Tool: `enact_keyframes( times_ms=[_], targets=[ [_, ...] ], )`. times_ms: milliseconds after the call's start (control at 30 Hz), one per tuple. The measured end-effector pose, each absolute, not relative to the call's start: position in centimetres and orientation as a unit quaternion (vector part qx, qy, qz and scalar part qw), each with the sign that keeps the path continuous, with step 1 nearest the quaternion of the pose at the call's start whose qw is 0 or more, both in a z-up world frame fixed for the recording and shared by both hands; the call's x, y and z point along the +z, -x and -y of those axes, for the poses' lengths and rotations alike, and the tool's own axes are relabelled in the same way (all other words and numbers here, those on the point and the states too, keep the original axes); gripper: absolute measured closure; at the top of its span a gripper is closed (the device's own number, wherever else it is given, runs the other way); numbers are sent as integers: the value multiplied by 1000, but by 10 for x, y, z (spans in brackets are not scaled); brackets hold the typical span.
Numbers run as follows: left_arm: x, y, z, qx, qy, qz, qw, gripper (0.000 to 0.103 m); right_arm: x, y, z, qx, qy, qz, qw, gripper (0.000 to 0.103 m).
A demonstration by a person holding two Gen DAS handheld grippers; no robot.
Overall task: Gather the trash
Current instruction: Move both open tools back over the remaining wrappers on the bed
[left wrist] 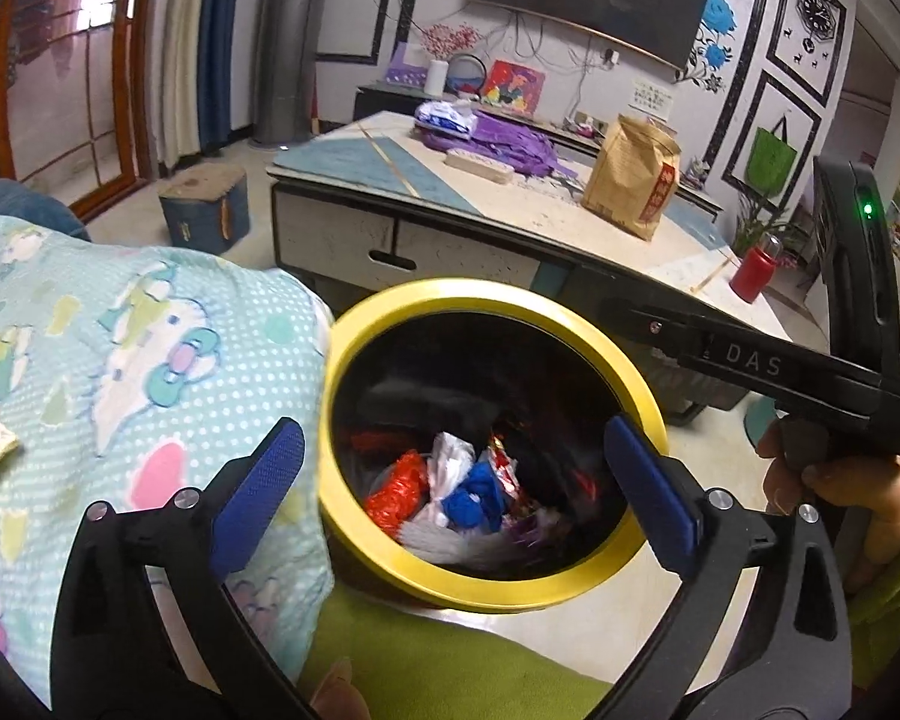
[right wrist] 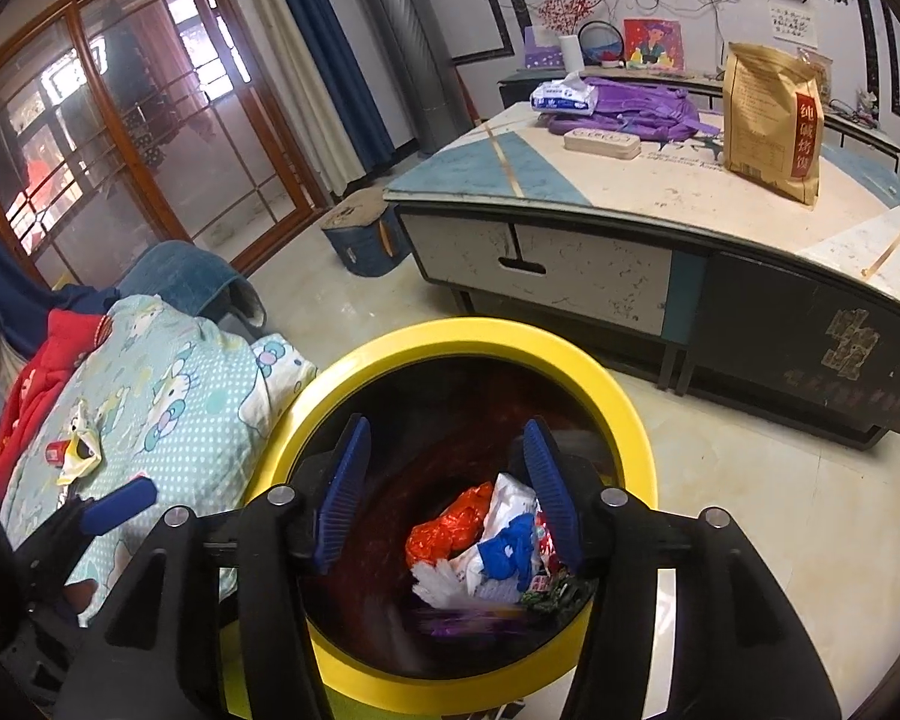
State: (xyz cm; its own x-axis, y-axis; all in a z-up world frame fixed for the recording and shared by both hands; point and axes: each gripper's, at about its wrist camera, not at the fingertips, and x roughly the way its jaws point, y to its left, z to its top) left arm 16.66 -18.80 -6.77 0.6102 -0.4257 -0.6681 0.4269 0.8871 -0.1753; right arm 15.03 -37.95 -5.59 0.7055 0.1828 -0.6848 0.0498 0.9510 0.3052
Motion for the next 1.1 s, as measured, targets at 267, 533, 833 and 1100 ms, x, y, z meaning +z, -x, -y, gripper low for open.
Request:
enact_keyframes(
  times_ms=[267,533,833,1100],
  targets=[
    [-47,-155,166,-199,-1,-342,918,11,-35,-142,369,49,-142,-348,925,43],
    [-25,-139,141,-166,4,-305,938,11,-14,-131,350,77,-123,-318,937,40],
    [-8,-123,113,-130,14,-280,951,11,3,-117,316,117,-90,-293,945,34],
    [5,-107,78,-95,28,-260,961,11,18,-105,281,163,-57,-267,948,30]
  ],
)
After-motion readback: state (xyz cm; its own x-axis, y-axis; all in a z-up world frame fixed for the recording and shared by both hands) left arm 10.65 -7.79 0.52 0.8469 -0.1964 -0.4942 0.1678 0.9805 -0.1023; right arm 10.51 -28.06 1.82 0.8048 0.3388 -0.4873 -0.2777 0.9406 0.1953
